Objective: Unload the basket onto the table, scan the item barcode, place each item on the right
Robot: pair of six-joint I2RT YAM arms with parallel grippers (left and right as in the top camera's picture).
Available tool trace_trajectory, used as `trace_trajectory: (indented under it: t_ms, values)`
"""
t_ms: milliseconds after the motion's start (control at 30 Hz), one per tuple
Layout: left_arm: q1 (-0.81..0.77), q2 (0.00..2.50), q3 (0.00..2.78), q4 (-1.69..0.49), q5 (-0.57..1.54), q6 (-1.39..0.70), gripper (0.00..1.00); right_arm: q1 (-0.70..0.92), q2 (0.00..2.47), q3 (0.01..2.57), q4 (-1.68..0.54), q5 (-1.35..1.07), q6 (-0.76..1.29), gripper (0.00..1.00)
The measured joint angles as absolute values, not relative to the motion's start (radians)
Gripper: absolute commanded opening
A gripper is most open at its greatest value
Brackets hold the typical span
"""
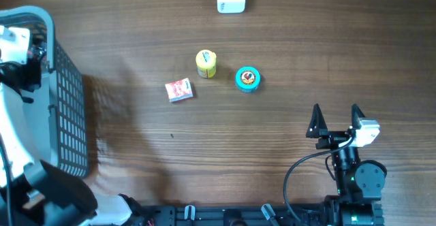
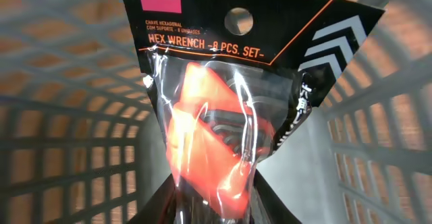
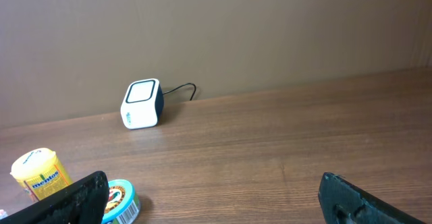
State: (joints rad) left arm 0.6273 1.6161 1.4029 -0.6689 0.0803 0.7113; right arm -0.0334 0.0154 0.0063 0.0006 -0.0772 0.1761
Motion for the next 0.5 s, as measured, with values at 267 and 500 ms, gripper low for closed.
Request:
trace_trajectory:
  t_ms: [267, 500]
  values:
    - [0.627, 1.451, 1.403, -0.665, 0.131, 0.666, 0.27, -0.033, 0.015, 0.006, 0.001, -0.077, 0.176, 1.0]
    - [0.627, 1.315, 1.406, -0.597, 0.265, 0.579, 0.25, -0.033, 0.015, 0.006, 0.001, -0.077, 0.176, 1.0]
